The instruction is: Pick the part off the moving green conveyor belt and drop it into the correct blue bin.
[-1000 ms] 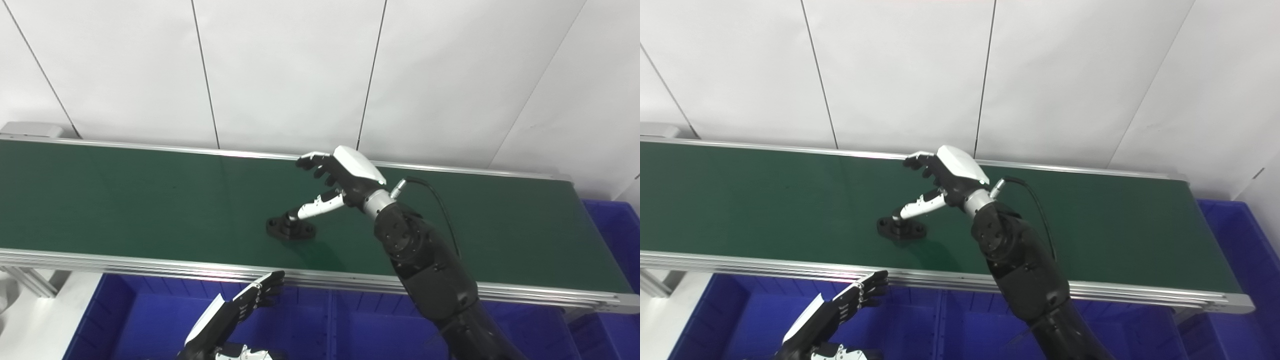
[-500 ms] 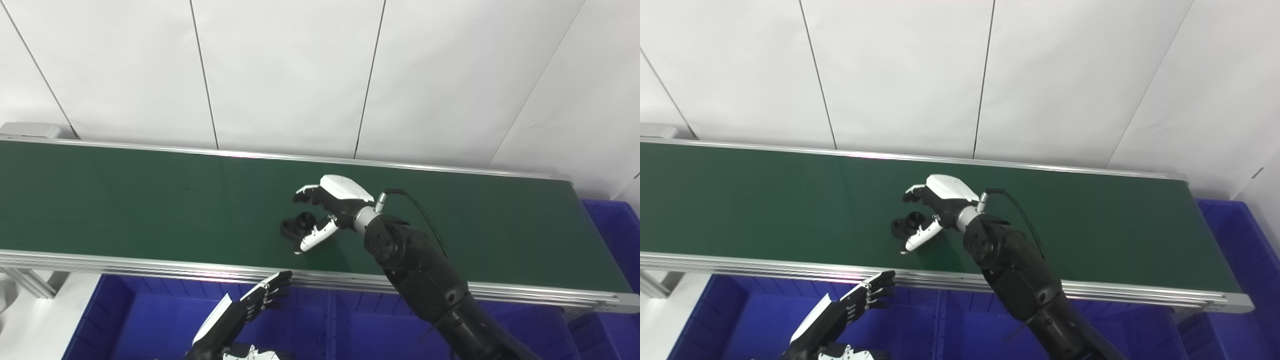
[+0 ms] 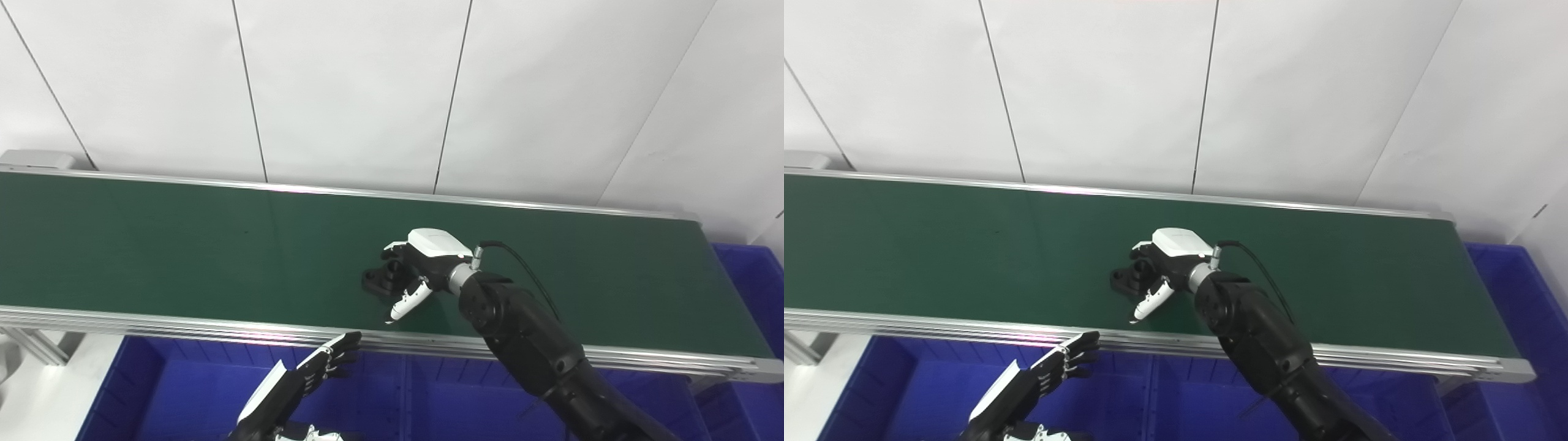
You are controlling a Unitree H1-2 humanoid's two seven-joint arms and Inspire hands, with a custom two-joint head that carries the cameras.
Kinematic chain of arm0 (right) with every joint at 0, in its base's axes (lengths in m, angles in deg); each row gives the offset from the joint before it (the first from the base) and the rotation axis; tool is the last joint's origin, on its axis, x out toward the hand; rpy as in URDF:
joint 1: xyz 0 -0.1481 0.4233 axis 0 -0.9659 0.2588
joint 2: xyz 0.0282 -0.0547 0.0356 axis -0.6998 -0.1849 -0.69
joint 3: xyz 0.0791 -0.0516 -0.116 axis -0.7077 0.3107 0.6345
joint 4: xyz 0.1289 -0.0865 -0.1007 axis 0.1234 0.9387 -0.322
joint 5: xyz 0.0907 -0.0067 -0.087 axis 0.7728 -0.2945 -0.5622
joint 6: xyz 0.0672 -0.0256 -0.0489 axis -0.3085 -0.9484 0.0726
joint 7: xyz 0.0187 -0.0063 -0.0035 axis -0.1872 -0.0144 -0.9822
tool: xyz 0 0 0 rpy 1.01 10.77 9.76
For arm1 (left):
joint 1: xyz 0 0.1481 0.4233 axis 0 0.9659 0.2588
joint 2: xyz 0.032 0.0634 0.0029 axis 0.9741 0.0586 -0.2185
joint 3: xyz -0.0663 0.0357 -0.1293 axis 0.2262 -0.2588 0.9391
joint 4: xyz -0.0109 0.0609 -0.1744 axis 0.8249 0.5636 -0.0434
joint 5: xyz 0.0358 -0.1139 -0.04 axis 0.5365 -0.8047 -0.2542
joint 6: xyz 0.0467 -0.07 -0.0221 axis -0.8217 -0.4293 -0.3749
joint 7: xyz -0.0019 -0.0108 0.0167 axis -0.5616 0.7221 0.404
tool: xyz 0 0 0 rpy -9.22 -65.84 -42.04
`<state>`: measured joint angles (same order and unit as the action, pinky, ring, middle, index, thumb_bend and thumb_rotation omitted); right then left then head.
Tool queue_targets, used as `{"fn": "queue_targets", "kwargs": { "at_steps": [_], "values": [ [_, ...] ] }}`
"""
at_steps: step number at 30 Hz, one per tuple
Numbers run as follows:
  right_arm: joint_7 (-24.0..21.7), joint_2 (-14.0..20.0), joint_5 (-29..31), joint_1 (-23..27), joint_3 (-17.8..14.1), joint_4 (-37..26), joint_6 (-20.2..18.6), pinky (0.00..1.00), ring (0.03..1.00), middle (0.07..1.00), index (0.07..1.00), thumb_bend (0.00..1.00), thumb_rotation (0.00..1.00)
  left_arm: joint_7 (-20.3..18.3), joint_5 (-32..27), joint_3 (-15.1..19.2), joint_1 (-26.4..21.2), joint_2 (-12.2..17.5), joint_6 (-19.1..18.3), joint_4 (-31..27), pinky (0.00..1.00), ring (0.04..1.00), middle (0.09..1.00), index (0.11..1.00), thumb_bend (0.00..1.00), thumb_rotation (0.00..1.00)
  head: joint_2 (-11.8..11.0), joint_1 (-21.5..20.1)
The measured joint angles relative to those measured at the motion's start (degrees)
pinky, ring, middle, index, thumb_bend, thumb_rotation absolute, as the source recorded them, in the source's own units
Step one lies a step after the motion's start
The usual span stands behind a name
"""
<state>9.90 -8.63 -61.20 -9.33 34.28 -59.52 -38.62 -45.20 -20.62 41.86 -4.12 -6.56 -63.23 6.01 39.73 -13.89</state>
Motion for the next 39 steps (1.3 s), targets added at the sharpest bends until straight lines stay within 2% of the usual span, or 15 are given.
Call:
{"fn": "queue_targets", "kwargs": {
  "at_steps": [10, 12, 13, 14, 15, 17, 22, 28, 33, 36, 39],
  "values": [
    [0.78, 2.43, -1.70, 1.45, 1.67, 2.45, 2.31, 0.65, 0.738, 0.788, 0.771, 0.78, 0.29, 0.00, -0.01, -0.02, 0.18, -0.01, -0.09, -0.21, 0.80, 0.868, 0.912, 0.913, 0.80, 0.34, 0.79, -0.70],
    [0.78, 2.63, -2.12, 1.50, 2.00, 2.45, 2.58, 0.55, 0.622, 0.679, 0.713, 0.76, 0.22, 0.00, -0.01, -0.03, 0.18, -0.02, -0.09, -0.26, 0.80, 0.867, 0.911, 0.911, 0.79, 0.32, 1.14, -0.62],
    [0.92, 2.70, -2.22, 1.50, 2.10, 2.45, 3.15, 0.53, 0.598, 0.656, 0.701, 0.75, 0.21, 0.00, -0.02, -0.06, 0.18, -0.06, -0.09, -0.32, 0.80, 0.867, 0.911, 0.911, 0.79, 0.31, 1.14, -0.62],
    [1.06, 2.79, -2.27, 1.52, 2.08, 2.44, 3.58, 0.46, 0.523, 0.541, 0.605, 0.62, 0.09, 0.00, -0.02, -0.09, 0.18, -0.11, -0.18, -0.48, 0.81, 0.868, 0.910, 0.908, 0.80, 0.32, 1.14, -0.62],
    [1.07, 2.99, -2.28, 1.54, 2.13, 2.41, 3.93, 0.41, 0.475, 0.502, 0.562, 0.57, 0.05, 0.00, -0.02, -0.11, 0.19, -0.17, -0.44, -0.79, 0.81, 0.868, 0.909, 0.908, 0.80, 0.31, 1.49, -0.62],
    [1.11, 3.24, -2.35, 1.47, 2.52, 2.27, 4.35, 0.37, 0.431, 0.457, 0.539, 0.53, 0.01, 0.00, -0.02, -0.07, 0.38, -0.19, -1.05, -1.81, 0.81, 0.870, 0.910, 0.908, 0.80, 0.32, 1.49, -0.62],
    [0.44, 4.08, -3.37, 1.15, 4.94, 0.47, 5.09, 0.37, 0.442, 0.454, 0.526, 0.53, 0.00, 0.00, -0.05, -0.05, 0.38, -0.25, -1.10, -1.95, 0.80, 0.868, 0.910, 0.910, 0.81, 0.33, 2.02, -0.79],
    [0.35, 4.81, -6.01, 1.14, 7.49, -1.33, 6.53, 0.34, 0.417, 0.512, 0.504, 0.52, 0.00, 0.00, -0.05, -0.04, 0.39, -0.24, -2.22, -2.48, 0.81, 0.874, 0.913, 0.911, 0.81, 0.33, 2.55, -0.88],
    [4.91, 6.31, -9.69, 0.52, 9.71, -1.79, 11.35, 0.32, 0.400, 0.520, 0.510, 0.51, 0.00, 0.00, -0.04, -0.04, 0.38, -0.25, -2.33, -3.19, 0.81, 0.869, 0.909, 0.909, 0.82, 0.34, 2.55, -0.88],
    [8.37, 6.85, -9.90, -0.12, 9.20, -1.30, 14.11, 0.29, 0.377, 0.490, 0.540, 0.51, 0.00, 0.00, -0.03, -0.06, 0.38, -0.26, -2.32, -3.19, 0.81, 0.868, 0.909, 0.910, 0.82, 0.33, 2.46, -0.79],
    [10.65, 6.96, -9.56, -1.79, 7.44, -1.89, 14.61, 0.27, 0.363, 0.466, 0.553, 0.51, 0.00, 0.00, -0.02, -0.11, 0.35, -0.36, -2.32, -3.18, 0.80, 0.868, 0.909, 0.908, 0.82, 0.34, 2.64, -0.70]
  ]
}}
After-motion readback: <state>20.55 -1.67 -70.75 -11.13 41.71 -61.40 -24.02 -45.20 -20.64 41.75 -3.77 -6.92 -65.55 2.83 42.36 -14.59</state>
